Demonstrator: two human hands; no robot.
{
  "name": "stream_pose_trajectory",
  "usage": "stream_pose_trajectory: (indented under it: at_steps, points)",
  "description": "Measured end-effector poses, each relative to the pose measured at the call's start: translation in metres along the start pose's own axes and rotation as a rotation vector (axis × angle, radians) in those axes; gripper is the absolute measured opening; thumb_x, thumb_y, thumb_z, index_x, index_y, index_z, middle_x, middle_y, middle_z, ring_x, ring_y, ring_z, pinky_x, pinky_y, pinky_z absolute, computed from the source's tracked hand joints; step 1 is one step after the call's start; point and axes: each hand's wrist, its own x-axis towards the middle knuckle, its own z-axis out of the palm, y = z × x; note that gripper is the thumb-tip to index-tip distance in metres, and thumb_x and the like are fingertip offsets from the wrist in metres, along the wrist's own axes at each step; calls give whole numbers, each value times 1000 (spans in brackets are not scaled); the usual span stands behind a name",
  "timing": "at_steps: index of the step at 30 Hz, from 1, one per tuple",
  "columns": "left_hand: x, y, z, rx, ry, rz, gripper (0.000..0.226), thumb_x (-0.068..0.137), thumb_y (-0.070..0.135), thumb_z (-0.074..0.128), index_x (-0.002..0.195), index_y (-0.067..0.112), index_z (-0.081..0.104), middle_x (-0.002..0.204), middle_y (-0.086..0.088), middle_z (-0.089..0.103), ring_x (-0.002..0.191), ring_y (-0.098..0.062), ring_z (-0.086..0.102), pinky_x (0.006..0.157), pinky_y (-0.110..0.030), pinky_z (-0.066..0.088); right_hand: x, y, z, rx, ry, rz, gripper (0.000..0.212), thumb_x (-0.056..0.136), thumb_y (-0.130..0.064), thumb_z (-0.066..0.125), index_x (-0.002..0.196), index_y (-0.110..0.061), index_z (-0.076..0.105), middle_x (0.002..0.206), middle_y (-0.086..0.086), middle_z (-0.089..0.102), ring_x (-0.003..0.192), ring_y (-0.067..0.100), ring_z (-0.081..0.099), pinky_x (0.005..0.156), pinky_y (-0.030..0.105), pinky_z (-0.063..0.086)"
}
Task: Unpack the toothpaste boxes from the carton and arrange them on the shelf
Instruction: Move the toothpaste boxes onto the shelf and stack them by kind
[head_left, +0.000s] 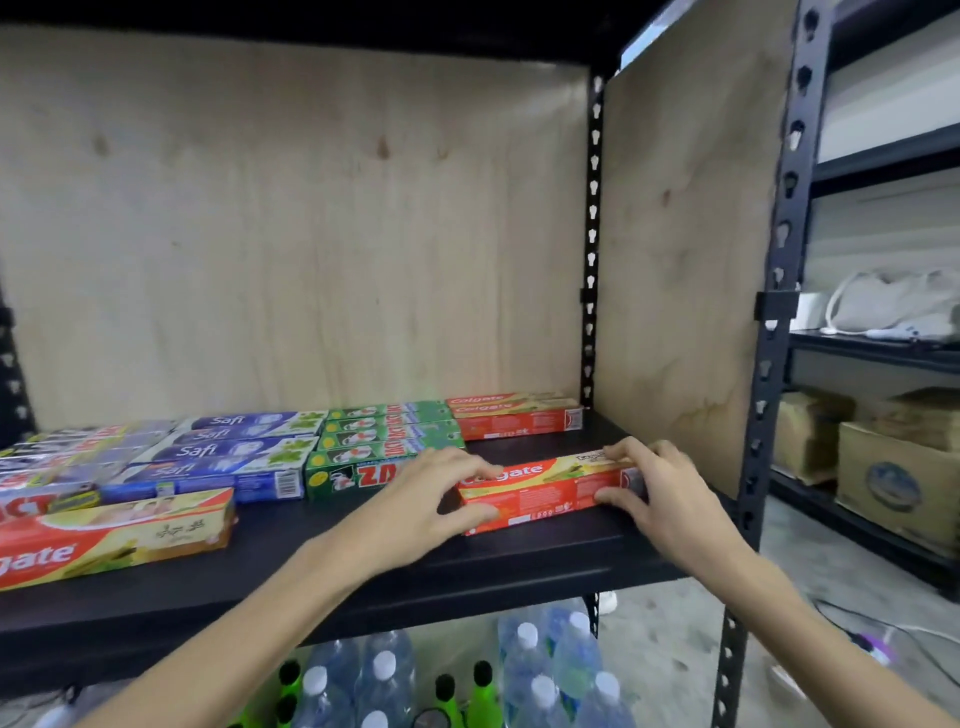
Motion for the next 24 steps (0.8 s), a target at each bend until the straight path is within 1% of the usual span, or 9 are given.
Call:
stream_pose_trajectory:
  at_steps: [3,7,11,15,18,20,21,22,24]
  points:
    - [26,3,12,152,78,-27,49,96,57,53,144,47,46,127,15,40,121,-5,32,103,-26,30,18,13,-2,-5,-61,61,41,88,-45,71,121,-31,51,113,1,55,107,22,56,90,39,50]
    - [55,10,27,417,195,-39,50,100,53,46,149,41,41,129,12,44,122,-12,30,105,-31,26,54,20,4,20,-66,97,41,85,-34,78,119,-25,56,115,5,65,103,23,63,88,36,52]
    - [86,10,36,526,279,-119,46,98,50,50,138,26,54,134,7,56,128,-17,37,109,-36,26,86,23,18,18,-35,86,40,86,-29,78,120,-18,60,115,8,69,105,26,65,88,35,51]
    - [111,-4,32,449,268,-299,40,90,50,61,121,25,63,122,5,63,122,-18,43,106,-38,29,112,24,30,63,-72,56,36,85,-33,79,111,-20,59,116,5,65,102,22,62,85,31,48]
    - [127,-7,21,322,245,-427,36,85,51,68,110,25,68,108,2,60,120,-20,43,103,-38,34,128,23,37,84,-101,43,37,82,-38,81,107,-23,57,117,3,64,101,19,60,84,30,48]
    - [137,-14,11,215,228,-506,36,78,54,76,101,27,72,93,7,53,121,-21,42,100,-38,35,137,25,41,104,-110,52,37,80,-40,82,102,-26,57,118,2,64,103,19,62,87,32,50]
    - [142,-20,5,169,206,-551,40,72,58,80,98,28,73,93,7,51,121,-21,42,100,-38,36,140,26,43,121,-115,56,37,79,-40,83,100,-27,56,118,1,64,102,18,61,86,31,50]
    - [146,-27,1,117,181,-595,47,65,61,84,98,29,73,100,5,54,122,-22,44,102,-38,38,142,27,44,141,-122,59,38,78,-39,84,99,-27,55,119,0,63,101,17,61,85,29,48]
    - [150,-40,-4,-26,125,-650,67,56,63,89,110,28,70,123,0,59,119,-22,52,103,-39,44,147,32,47,188,-122,74,45,75,-40,87,104,-28,56,121,-2,62,99,14,61,83,26,46]
